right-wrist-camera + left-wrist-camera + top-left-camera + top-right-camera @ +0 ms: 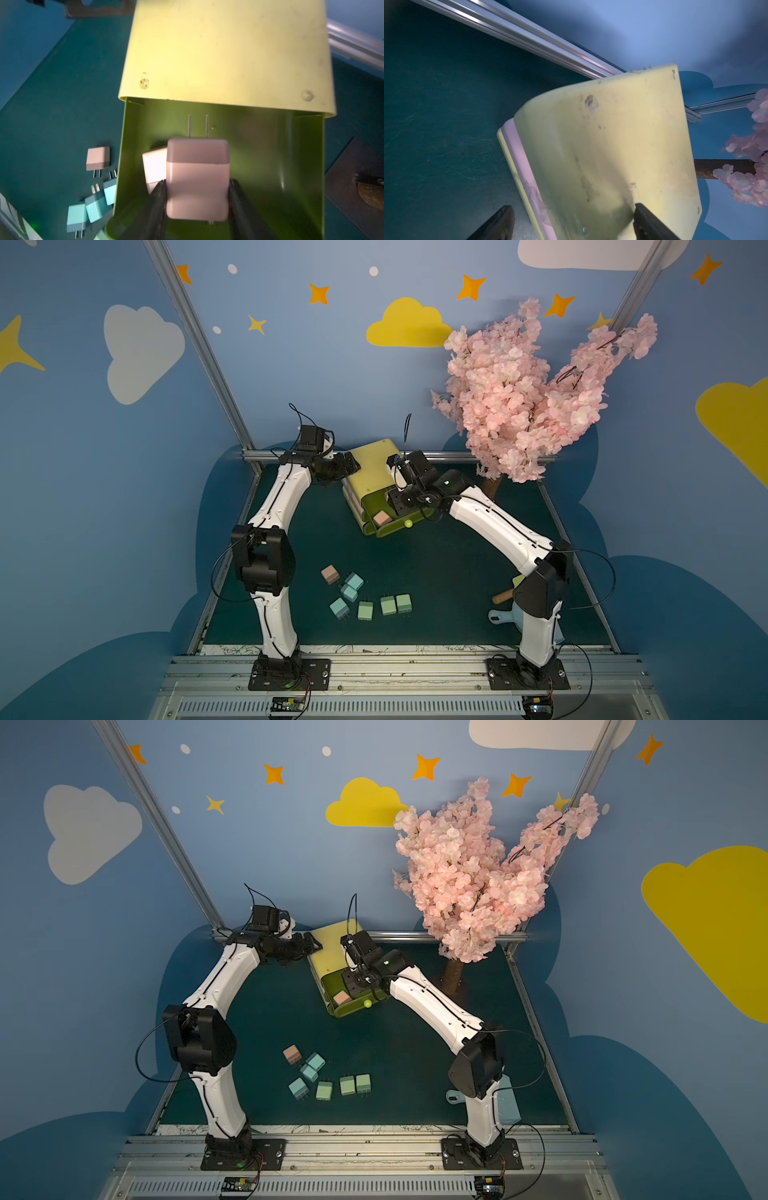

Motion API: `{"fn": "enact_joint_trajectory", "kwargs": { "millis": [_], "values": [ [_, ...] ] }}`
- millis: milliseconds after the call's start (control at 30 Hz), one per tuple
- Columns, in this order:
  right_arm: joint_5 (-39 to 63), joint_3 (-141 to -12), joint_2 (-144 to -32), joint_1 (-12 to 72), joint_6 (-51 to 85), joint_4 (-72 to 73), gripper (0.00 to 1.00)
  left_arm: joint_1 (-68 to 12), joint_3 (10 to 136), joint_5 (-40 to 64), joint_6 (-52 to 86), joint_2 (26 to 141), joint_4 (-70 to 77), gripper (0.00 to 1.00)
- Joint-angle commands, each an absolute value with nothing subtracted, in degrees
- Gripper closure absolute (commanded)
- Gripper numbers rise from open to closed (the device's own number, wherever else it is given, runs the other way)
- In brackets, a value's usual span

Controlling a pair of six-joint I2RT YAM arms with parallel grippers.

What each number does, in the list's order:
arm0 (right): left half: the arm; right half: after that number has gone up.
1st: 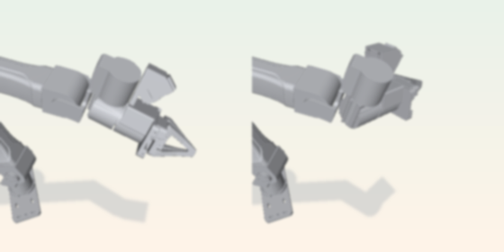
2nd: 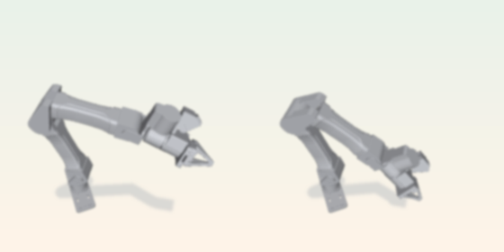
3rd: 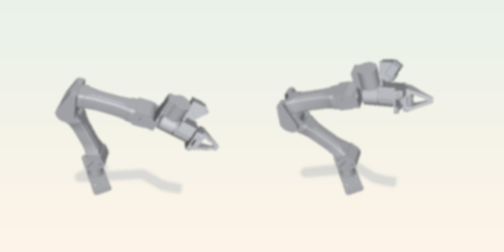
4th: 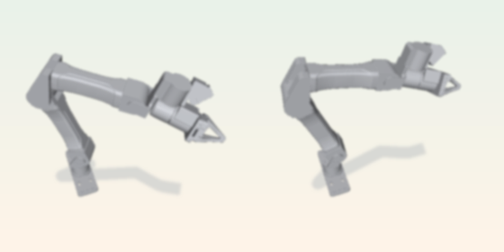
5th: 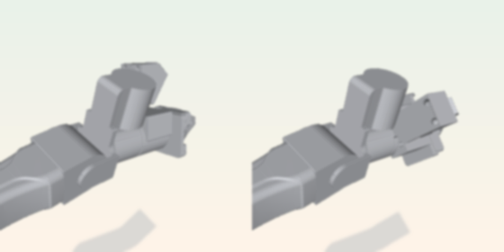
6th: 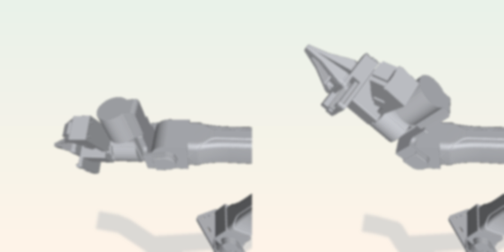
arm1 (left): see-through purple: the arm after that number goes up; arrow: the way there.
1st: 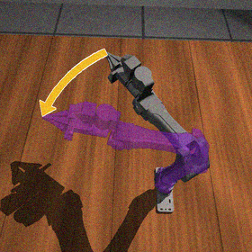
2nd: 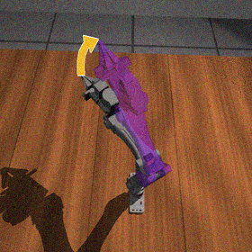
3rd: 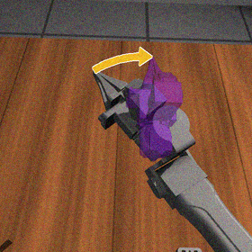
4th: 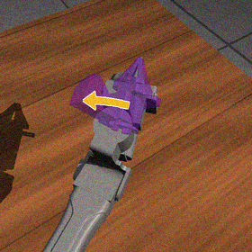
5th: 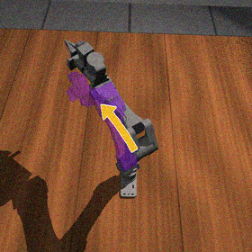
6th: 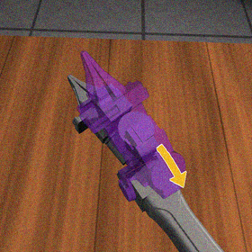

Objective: Place the plugs into the drawer by color
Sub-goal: Place the plug in the drawer.

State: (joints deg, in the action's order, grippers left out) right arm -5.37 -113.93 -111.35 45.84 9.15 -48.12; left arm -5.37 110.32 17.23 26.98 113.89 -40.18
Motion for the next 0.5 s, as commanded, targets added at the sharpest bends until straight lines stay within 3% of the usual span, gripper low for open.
{"fn": "enact_joint_trajectory", "kwargs": {
  "millis": [0, 467],
  "values": [
    [-2.30, -116.02, -111.37, 45.28, 7.99, -50.95, 0.77, -5.37, 109.25, 14.85, 25.66, 113.59, -43.51, 0.10],
    [-6.37, -119.66, -116.81, 44.66, 8.62, -52.01, 0.77, -5.27, 109.07, 15.13, 25.61, 113.56, -43.59, 0.10]
  ]
}}
